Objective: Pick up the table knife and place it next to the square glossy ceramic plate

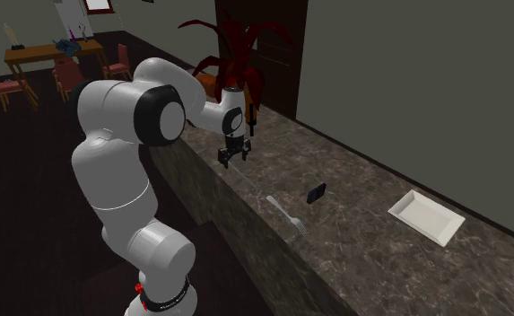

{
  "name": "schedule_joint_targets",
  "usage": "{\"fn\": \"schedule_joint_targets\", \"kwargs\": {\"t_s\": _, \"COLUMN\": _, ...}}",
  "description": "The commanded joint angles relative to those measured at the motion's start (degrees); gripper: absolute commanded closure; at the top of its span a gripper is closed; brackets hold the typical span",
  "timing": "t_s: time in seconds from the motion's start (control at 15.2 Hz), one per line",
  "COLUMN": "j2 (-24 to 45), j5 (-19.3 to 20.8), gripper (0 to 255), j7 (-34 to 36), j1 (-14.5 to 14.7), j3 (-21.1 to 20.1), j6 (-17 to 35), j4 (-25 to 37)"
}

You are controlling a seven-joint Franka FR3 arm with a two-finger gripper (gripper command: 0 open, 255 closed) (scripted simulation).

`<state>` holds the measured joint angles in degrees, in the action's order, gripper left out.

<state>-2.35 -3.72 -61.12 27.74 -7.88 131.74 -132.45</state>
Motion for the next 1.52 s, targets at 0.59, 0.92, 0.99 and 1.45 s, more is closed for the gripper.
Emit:
{"fn": "schedule_joint_targets", "kwargs": {"t_s": 0.59, "j2": 1.5, "j5": 0.1, "gripper": 255, "j7": 0.0, "j1": 0.0, "j3": -0.1, "j6": 2.2, "j4": -0.8}}
{"fn": "schedule_joint_targets", "kwargs": {"t_s": 0.92, "j2": 1.5, "j5": 0.1, "gripper": 255, "j7": 0.0, "j1": 0.0, "j3": -0.1, "j6": 2.2, "j4": -0.8}}
{"fn": "schedule_joint_targets", "kwargs": {"t_s": 0.99, "j2": 1.5, "j5": 0.1, "gripper": 255, "j7": 0.0, "j1": 0.0, "j3": -0.1, "j6": 2.2, "j4": -0.8}}
{"fn": "schedule_joint_targets", "kwargs": {"t_s": 1.45, "j2": -0.4, "j5": 0.0, "gripper": 255, "j7": 0.0, "j1": 0.0, "j3": 0.0, "j6": -0.9, "j4": 0.5}}
